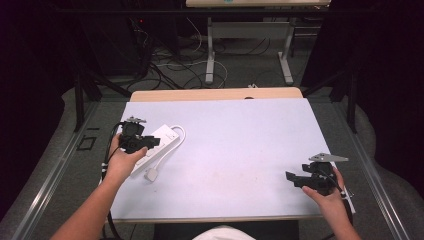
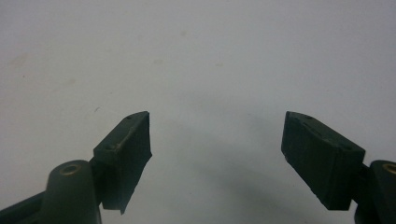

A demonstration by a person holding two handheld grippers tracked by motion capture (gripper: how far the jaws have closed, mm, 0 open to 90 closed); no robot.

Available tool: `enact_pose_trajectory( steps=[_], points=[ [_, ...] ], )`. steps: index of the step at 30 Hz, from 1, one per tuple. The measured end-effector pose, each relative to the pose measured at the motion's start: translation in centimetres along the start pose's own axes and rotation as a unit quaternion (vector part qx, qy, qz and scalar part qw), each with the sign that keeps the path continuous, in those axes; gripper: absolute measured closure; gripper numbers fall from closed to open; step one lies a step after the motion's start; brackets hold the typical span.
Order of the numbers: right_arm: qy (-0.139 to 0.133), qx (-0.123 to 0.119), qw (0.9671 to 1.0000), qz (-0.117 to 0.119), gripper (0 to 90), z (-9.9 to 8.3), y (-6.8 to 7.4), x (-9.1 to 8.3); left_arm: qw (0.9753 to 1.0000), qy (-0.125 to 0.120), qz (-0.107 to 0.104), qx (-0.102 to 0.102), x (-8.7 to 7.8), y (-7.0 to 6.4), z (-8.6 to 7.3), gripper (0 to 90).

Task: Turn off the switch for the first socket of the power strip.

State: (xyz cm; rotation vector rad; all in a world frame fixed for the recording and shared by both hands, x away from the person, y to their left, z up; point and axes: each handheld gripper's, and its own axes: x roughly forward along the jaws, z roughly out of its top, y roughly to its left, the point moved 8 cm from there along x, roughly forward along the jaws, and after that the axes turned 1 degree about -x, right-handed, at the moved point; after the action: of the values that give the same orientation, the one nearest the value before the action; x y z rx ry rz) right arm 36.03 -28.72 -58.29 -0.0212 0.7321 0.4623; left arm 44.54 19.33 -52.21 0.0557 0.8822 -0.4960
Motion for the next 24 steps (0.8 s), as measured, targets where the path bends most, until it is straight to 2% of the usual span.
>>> enact_pose_trajectory(
  steps=[4,5,6,8,9,13,15,19,24],
  points=[
    [0.0,0.0,1.0,0.0,23.7,0.0,0.0,0.0,1.0,-0.004,0.0,0.005,-0.3,-0.1,0.0,61.6],
    [0.0,0.0,1.0,0.0,23.6,0.0,0.0,0.0,1.0,-0.004,-0.002,0.008,-0.4,-0.1,0.0,59.4],
    [0.0,0.001,1.0,0.0,23.6,0.0,0.0,0.0,0.9999,-0.009,-0.001,0.008,-0.5,-0.2,0.0,52.8],
    [0.0,0.002,1.0,0.0,23.6,0.0,0.0,0.0,0.9998,-0.019,0.006,0.005,-0.5,-0.3,0.0,49.4],
    [0.0,0.002,1.0,0.0,23.6,0.0,0.1,0.0,0.9997,-0.022,0.006,0.005,-0.5,-0.4,0.0,43.3],
    [0.0,0.002,1.0,0.0,23.7,0.0,0.1,0.0,0.9994,-0.029,0.011,0.015,-0.7,-0.4,0.0,36.3],
    [-0.001,0.0,1.0,0.0,23.7,0.1,0.1,0.0,0.9994,-0.031,0.009,0.012,-0.9,-0.5,0.0,33.3],
    [-0.001,-0.001,1.0,0.0,23.6,0.0,0.1,-0.1,0.9992,-0.039,0.01,0.007,-1.2,-0.6,-0.1,31.3],
    [-0.002,-0.002,1.0,0.0,23.7,0.1,0.1,0.0,0.9991,-0.042,0.001,0.008,-1.8,-0.9,-0.3,31.4]
  ],
)
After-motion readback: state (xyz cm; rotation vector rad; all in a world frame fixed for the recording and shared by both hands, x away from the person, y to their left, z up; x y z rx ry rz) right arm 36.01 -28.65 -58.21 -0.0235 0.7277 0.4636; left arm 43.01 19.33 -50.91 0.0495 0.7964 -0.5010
